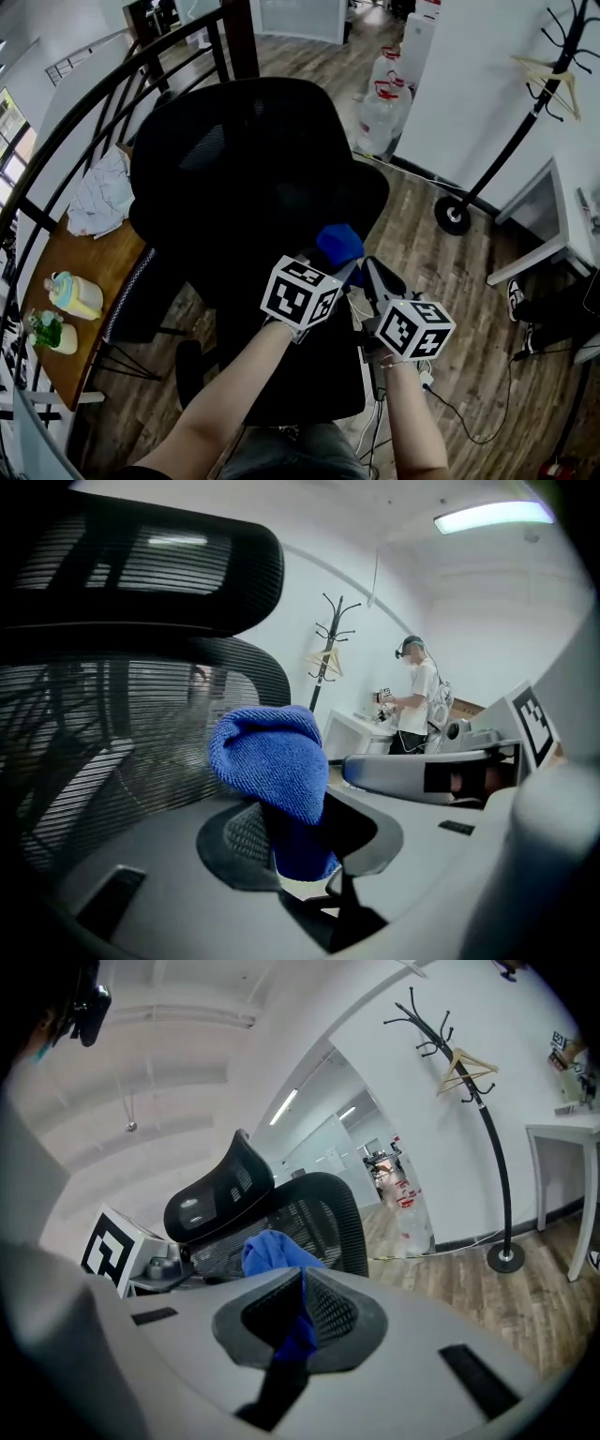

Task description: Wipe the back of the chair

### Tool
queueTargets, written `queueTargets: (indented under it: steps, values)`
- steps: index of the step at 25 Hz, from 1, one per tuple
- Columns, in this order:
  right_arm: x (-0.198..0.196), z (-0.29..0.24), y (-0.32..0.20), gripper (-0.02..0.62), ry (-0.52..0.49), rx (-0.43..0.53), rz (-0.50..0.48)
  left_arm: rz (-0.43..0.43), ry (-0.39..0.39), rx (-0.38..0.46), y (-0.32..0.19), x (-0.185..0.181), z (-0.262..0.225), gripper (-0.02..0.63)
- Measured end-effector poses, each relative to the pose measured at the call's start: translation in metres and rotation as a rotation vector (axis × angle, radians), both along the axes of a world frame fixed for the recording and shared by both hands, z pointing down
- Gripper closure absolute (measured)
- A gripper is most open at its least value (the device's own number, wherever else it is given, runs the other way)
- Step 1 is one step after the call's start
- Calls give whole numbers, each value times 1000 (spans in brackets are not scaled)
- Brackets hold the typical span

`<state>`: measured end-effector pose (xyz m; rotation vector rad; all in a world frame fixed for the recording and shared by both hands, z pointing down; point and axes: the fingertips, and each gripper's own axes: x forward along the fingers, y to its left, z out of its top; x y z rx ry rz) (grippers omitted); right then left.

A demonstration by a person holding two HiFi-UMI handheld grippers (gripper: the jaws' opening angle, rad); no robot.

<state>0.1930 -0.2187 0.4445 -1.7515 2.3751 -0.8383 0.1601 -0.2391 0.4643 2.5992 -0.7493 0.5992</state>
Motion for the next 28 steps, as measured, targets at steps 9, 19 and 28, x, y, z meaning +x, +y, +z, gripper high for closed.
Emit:
queueTargets:
  steps: [9,19,28]
  values:
    - [30,20,-7,565,17,-28,34,51,-2,-36,-12,36,24,483]
    - [24,43,-16,565,3,-67,17,-39,17,-34,-38,25,31,483]
    - [-11,44,-27,565,2,-70,-52,-135,56,-51,-48,-15,30,483]
